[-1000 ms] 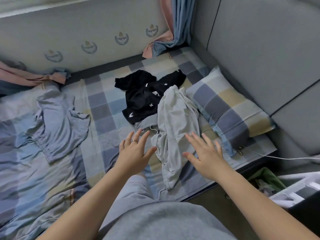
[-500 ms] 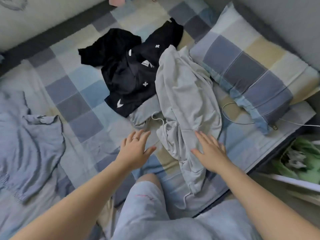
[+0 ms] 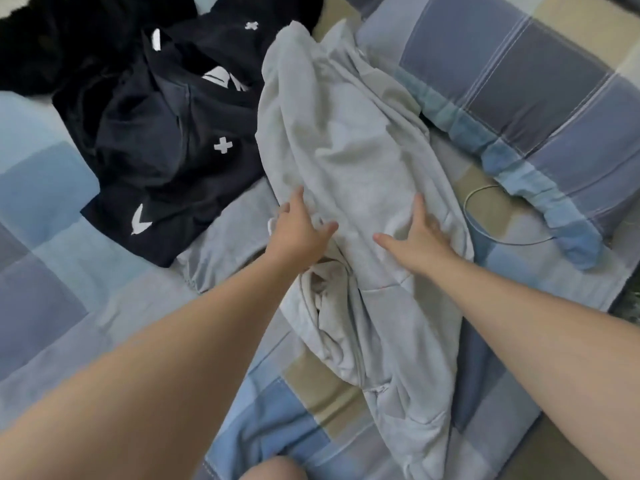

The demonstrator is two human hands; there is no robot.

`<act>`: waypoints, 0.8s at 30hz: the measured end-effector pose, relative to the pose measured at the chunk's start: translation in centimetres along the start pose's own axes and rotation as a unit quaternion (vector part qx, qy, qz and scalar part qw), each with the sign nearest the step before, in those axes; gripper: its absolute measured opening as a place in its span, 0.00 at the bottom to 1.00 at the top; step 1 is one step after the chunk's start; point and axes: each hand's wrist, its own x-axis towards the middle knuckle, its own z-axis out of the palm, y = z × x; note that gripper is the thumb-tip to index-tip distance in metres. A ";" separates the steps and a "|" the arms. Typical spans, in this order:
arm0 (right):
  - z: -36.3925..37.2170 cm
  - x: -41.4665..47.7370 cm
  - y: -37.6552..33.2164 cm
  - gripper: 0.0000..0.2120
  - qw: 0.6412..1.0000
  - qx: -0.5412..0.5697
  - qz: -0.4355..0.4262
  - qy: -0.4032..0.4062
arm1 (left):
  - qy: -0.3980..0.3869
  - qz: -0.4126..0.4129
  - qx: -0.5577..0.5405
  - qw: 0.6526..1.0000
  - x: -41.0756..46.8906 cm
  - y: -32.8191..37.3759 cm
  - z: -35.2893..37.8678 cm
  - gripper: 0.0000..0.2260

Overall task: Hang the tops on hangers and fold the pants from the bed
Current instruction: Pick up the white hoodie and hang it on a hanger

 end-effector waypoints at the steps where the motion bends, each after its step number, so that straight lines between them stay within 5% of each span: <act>1: 0.3 0.9 0.0 0.52 0.999 0.045 0.005 0.002 | 0.020 0.003 -0.021 1.000 1.0 0.4 0.6 0.36; 4: 0.8 2.5 0.0 0.48 0.996 0.086 -0.004 0.000 | 0.035 -0.010 -0.034 0.999 2.8 1.2 1.7 0.26; 7: 0.9 2.6 0.8 0.27 0.996 0.073 -0.015 0.054 | 0.020 -0.021 0.027 0.999 2.9 1.3 2.1 0.08; 10: 1.0 0.8 2.0 0.11 0.990 0.106 -0.028 0.092 | 0.003 -0.011 0.033 0.999 0.5 0.7 1.7 0.06; 17: 3.8 -11.5 5.7 0.07 0.992 0.121 -0.028 0.027 | -0.093 -0.059 0.018 0.994 -10.9 -1.0 0.7 0.09; 24: 6.1 -22.6 8.7 0.09 0.977 0.069 0.028 -0.200 | -0.253 -0.147 0.122 0.949 -22.7 -5.2 1.0 0.05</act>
